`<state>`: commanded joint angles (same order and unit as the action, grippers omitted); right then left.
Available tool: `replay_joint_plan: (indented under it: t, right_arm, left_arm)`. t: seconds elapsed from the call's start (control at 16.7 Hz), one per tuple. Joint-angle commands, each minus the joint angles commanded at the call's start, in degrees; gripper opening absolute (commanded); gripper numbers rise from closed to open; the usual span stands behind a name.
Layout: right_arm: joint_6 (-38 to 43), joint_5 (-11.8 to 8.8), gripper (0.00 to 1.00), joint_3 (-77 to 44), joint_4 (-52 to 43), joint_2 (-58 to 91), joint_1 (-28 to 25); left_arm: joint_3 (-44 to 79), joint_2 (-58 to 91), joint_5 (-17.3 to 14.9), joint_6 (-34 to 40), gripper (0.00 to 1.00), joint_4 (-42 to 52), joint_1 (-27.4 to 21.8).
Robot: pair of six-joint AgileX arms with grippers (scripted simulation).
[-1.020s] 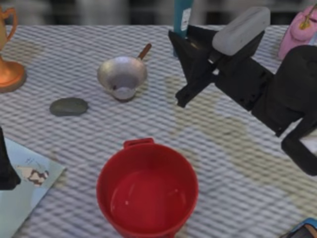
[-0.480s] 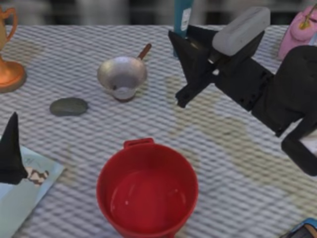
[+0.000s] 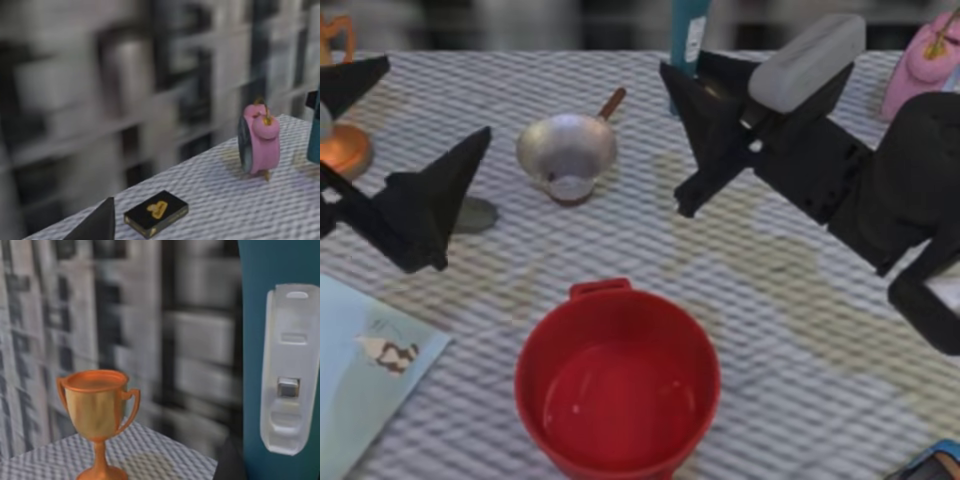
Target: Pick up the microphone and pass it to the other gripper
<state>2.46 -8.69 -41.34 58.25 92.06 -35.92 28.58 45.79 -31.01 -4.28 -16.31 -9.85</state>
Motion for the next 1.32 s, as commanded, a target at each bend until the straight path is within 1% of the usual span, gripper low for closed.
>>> replay_joint_plan:
  t: [0.18,0.3,0.42,0.54,0.78,0.96,1.08,1.32]
  right_arm:
    - [0.0,0.0,0.0,0.0,0.0,0.0,0.0]
    - [0.0,0.0,0.0,0.0,0.0,0.0,0.0]
    - [0.0,0.0,0.0,0.0,0.0,0.0,0.0]
    - [0.0,0.0,0.0,0.0,0.0,0.0,0.0]
    - [0.0,0.0,0.0,0.0,0.0,0.0,0.0]
    - [0.0,0.0,0.0,0.0,0.0,0.0,0.0]
    - [0.0,0.0,0.0,0.0,0.0,0.0,0.0]
    - [0.0,0.0,0.0,0.0,0.0,0.0,0.0]
  left_arm:
    - [7.7,13.3,-8.4,-1.3,1.0,-4.4,-2.6]
    - [11.7,20.3,-12.8,-1.8,1.0,-6.7,-4.1]
    - [14.7,25.2,-16.1,-2.2,1.0,-8.4,-5.1]
    - [16.2,27.6,-17.7,-2.4,1.0,-9.3,-5.7]
    - [16.4,27.9,-18.0,-2.4,1.0,-9.4,-5.8]
    - [17.0,28.6,-17.3,-2.4,1.0,-9.5,-6.2]
    - [19.3,31.4,-15.3,-2.3,1.0,-10.2,-8.5]
    - [25.9,39.5,-9.3,-1.9,1.0,-12.1,-14.6]
